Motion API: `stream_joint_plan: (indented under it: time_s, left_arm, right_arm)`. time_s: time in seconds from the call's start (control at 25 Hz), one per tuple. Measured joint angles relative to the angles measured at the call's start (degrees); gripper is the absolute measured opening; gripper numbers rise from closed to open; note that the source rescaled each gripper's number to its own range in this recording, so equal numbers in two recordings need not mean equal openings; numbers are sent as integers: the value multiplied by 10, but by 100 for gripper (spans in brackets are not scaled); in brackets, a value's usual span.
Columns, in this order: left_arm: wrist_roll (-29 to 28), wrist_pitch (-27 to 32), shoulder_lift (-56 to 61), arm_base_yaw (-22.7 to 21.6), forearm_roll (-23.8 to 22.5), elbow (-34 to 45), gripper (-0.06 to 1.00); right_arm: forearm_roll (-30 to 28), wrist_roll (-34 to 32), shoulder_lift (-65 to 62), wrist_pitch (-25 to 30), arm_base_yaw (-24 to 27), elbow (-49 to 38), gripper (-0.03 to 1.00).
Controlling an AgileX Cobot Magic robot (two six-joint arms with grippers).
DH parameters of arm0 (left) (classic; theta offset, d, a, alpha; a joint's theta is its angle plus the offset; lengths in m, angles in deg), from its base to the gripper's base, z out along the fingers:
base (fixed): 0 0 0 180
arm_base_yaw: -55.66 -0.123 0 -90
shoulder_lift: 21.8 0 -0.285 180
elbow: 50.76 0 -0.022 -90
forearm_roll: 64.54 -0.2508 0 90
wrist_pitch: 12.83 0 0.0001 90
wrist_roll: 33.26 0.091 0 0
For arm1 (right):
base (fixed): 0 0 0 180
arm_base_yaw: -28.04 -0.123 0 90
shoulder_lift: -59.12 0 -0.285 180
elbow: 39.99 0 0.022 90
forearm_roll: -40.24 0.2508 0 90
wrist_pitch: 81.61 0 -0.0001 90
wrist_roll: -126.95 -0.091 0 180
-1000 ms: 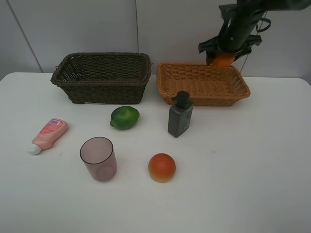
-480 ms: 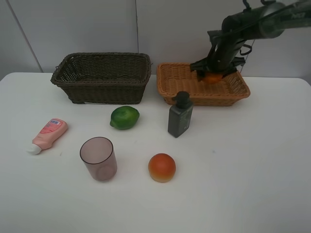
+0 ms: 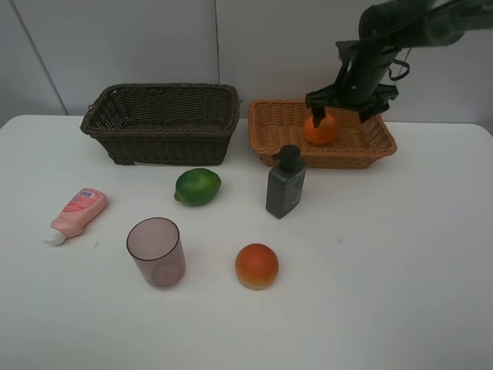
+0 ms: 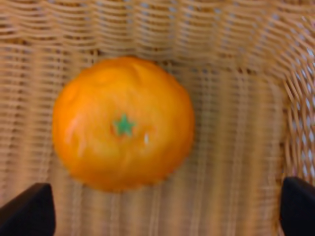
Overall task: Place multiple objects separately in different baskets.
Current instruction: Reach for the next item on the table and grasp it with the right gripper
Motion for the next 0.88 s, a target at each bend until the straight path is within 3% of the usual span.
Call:
stream_joint_plan:
  time_s: [0.24,0.52,0.88]
  left_arm:
    - [0,0,0,0,0,0,100]
    - [0,0,0,0,0,0,100]
    - [0,0,0,0,0,0,100]
  right_arm:
    - [42,-7,-60,102,-16,0,99]
    - [97,-93,-87,213,-55,1,100]
    - [83,-245,-88,224,-126,1,100]
